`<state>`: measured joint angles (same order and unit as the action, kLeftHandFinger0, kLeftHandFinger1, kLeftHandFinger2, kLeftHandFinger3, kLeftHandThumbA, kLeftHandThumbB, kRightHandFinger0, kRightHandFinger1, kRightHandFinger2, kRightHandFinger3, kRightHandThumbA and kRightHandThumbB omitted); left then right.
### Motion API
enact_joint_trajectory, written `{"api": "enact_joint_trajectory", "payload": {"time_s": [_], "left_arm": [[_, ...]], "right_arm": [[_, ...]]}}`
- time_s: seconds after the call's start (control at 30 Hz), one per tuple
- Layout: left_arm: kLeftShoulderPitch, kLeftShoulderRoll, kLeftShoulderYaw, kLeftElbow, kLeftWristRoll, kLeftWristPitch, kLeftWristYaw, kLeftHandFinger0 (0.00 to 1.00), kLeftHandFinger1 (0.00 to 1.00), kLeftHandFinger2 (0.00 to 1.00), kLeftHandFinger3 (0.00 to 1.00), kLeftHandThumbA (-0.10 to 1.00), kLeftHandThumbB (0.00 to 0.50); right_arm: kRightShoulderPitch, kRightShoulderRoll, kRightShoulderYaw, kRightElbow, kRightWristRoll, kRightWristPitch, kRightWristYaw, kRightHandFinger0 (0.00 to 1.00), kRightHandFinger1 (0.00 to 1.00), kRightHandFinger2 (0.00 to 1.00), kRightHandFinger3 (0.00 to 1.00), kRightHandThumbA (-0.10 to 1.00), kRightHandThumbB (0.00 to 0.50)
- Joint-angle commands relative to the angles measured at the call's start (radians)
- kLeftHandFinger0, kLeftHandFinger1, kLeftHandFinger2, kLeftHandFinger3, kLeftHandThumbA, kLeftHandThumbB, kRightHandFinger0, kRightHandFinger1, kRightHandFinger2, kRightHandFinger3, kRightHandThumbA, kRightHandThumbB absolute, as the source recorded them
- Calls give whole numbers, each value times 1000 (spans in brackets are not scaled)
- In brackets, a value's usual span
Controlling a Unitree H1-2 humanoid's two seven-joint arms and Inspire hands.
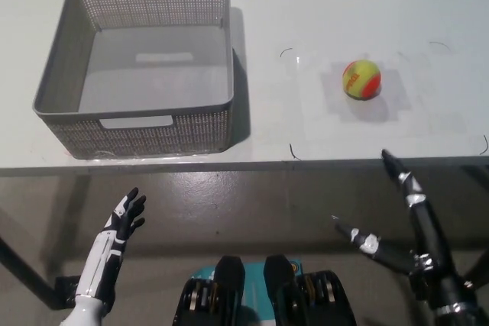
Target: Use the right hand to pick up a tennis ball and put it into a container on the left side
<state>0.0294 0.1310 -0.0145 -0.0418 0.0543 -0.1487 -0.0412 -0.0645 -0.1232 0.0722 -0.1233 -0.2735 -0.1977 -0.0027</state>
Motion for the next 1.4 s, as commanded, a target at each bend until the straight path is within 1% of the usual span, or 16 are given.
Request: {"api": "enact_joint_trajectory", "payload": {"time_s": [0.0,0.1,0.17,0.23,0.37,0.4,0.43,0.6,0.63,0.7,0.8,0.9,1.0,1.03,1.1,1.37], "left_arm": [[-19,22,-5,-27,13,-41,-16,1000,1000,1000,1000,1000,99],[-20,20,-6,-27,11,-42,-18,1000,1000,1000,1000,1000,91],[-21,22,-6,-21,9,-52,-19,1000,1000,1000,1000,1000,92],[-21,21,-6,-22,16,-49,-17,1000,1000,1000,1000,1000,104],[-21,19,-6,-26,18,-40,-18,1000,1000,1000,1000,1000,109],[-20,18,-6,-29,18,-40,-19,1000,1000,1000,1000,1000,102],[-20,17,-6,-31,12,-36,-22,1000,1000,1000,1000,1000,102],[-19,18,-9,-14,24,-56,-20,1000,1000,1000,1000,1000,93],[-19,17,-10,-12,25,-56,-20,1000,1000,1000,1000,1000,94],[-18,15,-10,-16,29,-52,-21,1000,1000,1000,1000,1000,92],[-15,14,-8,-21,28,-48,-21,1000,1000,1000,1000,1000,93],[-15,13,-10,-21,31,-49,-20,1000,1000,1000,1000,1000,92],[-16,13,-11,-16,32,-54,-21,1000,1000,1000,1000,1000,92],[-16,12,-12,-17,33,-56,-21,1000,1000,1000,1000,1000,89],[-16,13,-12,-19,31,-51,-23,1000,1000,1000,1000,1000,90],[-15,12,-14,-19,37,-52,-21,1000,1000,1000,1000,1000,80]], "right_arm": [[-122,-55,-38,-153,-217,143,-2,1000,1000,1000,1000,1000,389],[-205,-99,-41,-165,-249,211,35,1000,1000,1000,1000,1000,395],[-252,-121,-35,-160,-265,245,53,1000,1000,1000,1000,1000,379],[-323,-152,-23,-141,-298,291,76,1000,1000,1000,1000,1000,396],[-425,-190,-1,-103,-339,364,113,1000,1000,1000,1000,1000,398],[-463,-193,5,-81,-351,387,120,1000,1000,1000,1000,1000,417],[-493,-197,13,-62,-362,406,126,1000,1000,1000,1000,1000,419],[-611,-205,56,107,-390,399,106,1000,1000,1000,1000,1000,410],[-630,-205,63,140,-396,402,104,1000,1000,1000,1000,1000,373],[-683,-208,87,237,-413,395,87,1000,1000,1000,1000,1000,417],[-729,-205,112,321,-431,407,80,1000,1000,1000,1000,1000,441],[-769,-202,126,397,-426,412,78,1000,1000,1000,1000,1000,448],[-815,-199,140,478,-410,419,95,1000,1000,1000,1000,1000,441],[-833,-197,143,506,-404,428,108,1000,1000,1000,1000,1000,449],[-861,-195,152,552,-394,429,119,1000,1000,1000,1000,1000,441],[-938,-182,178,704,-379,443,127,1000,1000,1000,1000,1000,439]]}}
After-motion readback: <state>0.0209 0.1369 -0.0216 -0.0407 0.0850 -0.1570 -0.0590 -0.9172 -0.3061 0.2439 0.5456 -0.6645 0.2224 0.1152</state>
